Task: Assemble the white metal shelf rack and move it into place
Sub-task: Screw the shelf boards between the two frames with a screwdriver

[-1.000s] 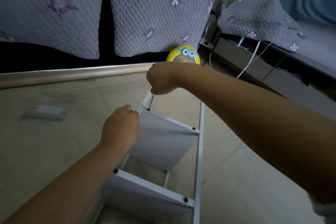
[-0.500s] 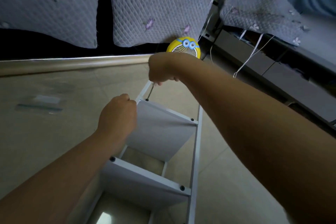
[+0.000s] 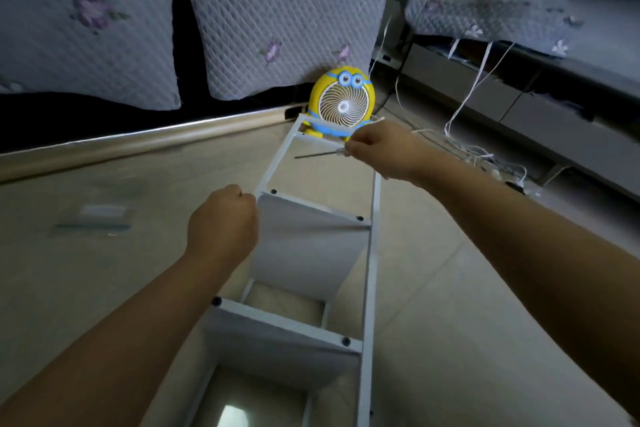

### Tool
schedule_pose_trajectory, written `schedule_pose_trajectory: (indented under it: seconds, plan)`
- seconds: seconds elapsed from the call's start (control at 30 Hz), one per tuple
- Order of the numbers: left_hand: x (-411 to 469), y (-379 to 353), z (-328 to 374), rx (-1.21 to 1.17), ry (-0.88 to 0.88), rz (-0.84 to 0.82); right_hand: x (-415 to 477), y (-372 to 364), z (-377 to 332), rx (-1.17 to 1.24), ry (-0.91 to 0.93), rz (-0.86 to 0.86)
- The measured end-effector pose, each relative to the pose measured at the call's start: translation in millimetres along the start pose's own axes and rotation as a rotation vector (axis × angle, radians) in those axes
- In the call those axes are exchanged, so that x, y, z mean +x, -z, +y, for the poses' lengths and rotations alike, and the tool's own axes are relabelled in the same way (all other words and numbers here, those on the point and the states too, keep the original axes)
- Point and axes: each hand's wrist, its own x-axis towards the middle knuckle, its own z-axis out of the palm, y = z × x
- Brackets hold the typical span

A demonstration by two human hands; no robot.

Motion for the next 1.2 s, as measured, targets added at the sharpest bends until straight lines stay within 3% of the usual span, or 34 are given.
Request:
schedule_pose_trajectory:
  seconds: [0.13, 0.23, 0.33, 0.43, 0.53, 0.67, 0.83, 0.93, 1.03, 1.2]
  plan:
    - [-0.4, 8.0, 8.5, 0.055, -0.115, 0.05, -46.4, -21.5, 72.3, 0.344, -0.13, 0.211]
    - [-9.9, 10.6, 35.4, -0.049, -0.237, 0.101, -84.7, -56.0, 128.5, 0.511, -0.304, 0.313]
    - [-22.9, 9.0, 81.7, -0.192, -0.253, -0.031, -124.3, -116.5, 180.2, 0.446, -0.514, 0.229]
    - [-20.7, 2.2, 120.8, -0.3, -0.037, -0.22, -164.1, -186.7, 213.4, 0.356, -0.691, 0.065]
    - [-11.1, -2.2, 142.6, -0.337, 0.123, -0.298, -192.0, -241.1, 222.2, 0.371, -0.753, 0.035]
    - [-9.7, -9.3, 155.9, -0.255, 0.141, -0.367, -215.8, -278.8, 224.6, 0.332, -0.809, 0.048]
    - [-16.3, -11.5, 170.6, 0.077, 0.018, -0.408, -235.7, -294.6, 234.8, 0.203, -0.911, 0.028]
    - [-11.6, -11.9, 173.3, 0.123, 0.024, -0.44, -239.8, -293.9, 237.3, 0.12, -0.93, -0.066]
    - [-13.2, -13.3, 177.6, -0.003, 0.121, -0.47, -232.9, -289.5, 232.1, -0.017, -0.886, -0.155]
    - [-15.5, -20.3, 175.3, 0.017, 0.128, -0.444, -188.8, -259.1, 211.7, -0.089, -0.566, -0.171]
